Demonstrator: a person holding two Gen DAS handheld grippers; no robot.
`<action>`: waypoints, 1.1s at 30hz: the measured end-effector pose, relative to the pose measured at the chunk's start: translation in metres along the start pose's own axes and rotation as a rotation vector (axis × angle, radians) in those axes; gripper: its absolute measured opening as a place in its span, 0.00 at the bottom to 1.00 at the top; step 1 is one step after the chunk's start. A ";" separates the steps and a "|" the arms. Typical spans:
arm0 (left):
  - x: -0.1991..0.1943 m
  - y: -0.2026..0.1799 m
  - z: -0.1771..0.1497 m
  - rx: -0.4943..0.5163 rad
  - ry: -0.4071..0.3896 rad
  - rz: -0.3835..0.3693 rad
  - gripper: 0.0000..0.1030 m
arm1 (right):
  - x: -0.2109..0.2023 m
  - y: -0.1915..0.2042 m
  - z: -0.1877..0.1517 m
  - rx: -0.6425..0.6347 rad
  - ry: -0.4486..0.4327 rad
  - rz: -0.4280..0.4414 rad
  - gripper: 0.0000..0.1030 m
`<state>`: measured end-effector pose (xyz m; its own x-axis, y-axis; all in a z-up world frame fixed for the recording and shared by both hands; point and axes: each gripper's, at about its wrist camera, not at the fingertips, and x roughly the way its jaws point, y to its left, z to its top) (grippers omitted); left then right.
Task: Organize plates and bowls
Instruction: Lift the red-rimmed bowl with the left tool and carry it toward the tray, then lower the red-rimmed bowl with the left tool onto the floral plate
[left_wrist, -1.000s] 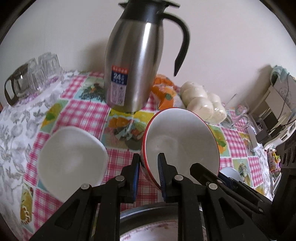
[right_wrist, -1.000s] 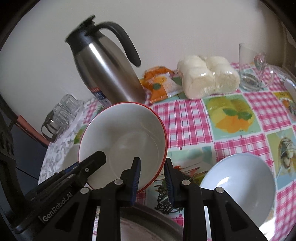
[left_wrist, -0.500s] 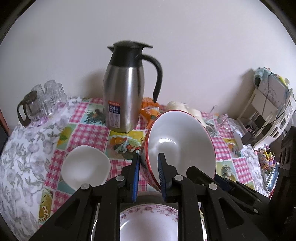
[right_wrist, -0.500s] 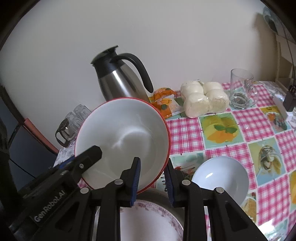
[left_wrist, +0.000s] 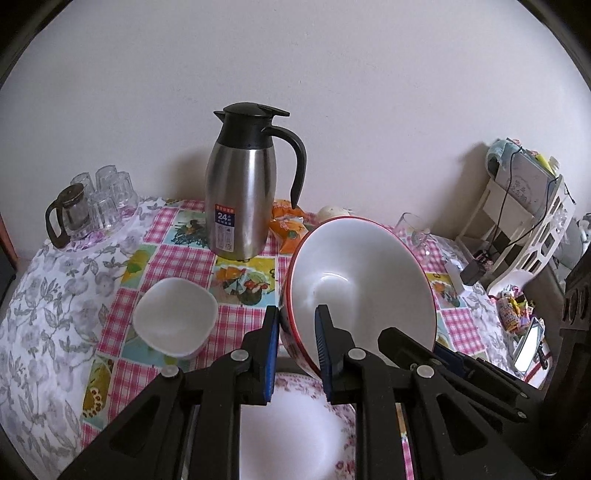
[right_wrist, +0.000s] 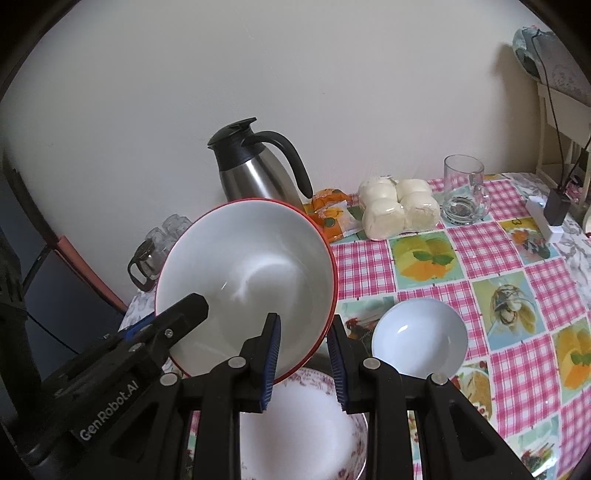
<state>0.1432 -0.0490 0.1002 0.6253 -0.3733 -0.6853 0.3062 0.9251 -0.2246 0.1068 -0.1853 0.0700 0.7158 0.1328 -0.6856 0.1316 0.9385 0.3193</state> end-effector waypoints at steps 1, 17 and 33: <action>-0.003 0.000 -0.003 0.000 0.000 0.000 0.20 | -0.002 0.001 -0.002 -0.002 0.001 -0.001 0.28; -0.024 0.016 -0.044 -0.031 0.030 -0.007 0.20 | -0.016 0.011 -0.045 -0.014 0.050 0.006 0.28; -0.011 0.038 -0.067 -0.093 0.127 -0.005 0.19 | 0.001 0.016 -0.076 -0.020 0.146 0.002 0.28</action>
<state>0.1001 -0.0049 0.0529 0.5266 -0.3716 -0.7646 0.2379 0.9279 -0.2871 0.0582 -0.1458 0.0247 0.6085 0.1782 -0.7732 0.1158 0.9441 0.3088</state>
